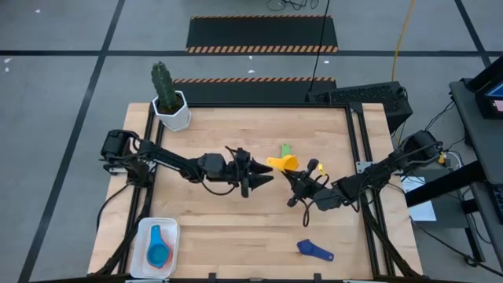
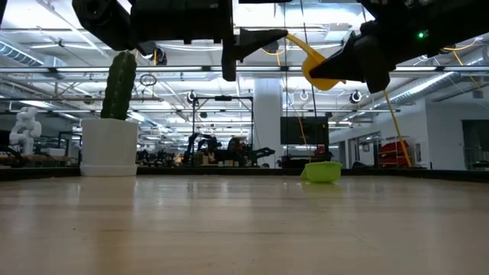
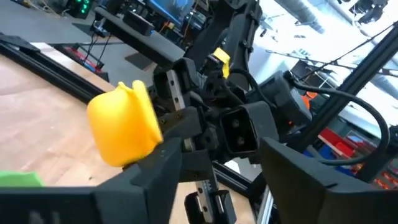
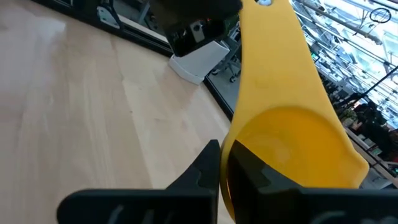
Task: Nest measuring cups in basket
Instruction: Stack the yellow measuring cup on top of the light blue measuring cup into the white bin
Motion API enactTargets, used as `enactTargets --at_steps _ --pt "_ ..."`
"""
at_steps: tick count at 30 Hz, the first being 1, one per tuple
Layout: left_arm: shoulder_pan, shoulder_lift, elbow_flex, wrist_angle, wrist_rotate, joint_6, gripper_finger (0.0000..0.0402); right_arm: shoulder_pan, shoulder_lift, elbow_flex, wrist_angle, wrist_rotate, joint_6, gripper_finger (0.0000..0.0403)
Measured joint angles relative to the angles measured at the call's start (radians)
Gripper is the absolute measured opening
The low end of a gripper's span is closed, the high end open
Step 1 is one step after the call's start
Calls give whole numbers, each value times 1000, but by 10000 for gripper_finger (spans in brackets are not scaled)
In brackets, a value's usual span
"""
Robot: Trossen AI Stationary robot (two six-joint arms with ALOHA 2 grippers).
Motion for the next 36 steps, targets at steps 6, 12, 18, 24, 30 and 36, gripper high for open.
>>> enactTargets --at_steps 6,12,18,24,30,36 --pt "9 0 0 -15 -41 -24 239 -1 0 0 7 7 -9 4" --pt "9 0 0 -58 -99 -13 217 1 0 0 26 3 -26 4" --pt "10 0 0 -55 -159 26 187 2 0 0 25 2 -24 4" --pt "8 0 4 4 -165 55 152 1 0 0 19 -1 -1 4" --pt "8 0 4 -6 -173 101 104 1 0 0 18 -2 1 4" --pt "7 0 4 -9 -197 142 50 1 0 0 16 -2 -1 4"
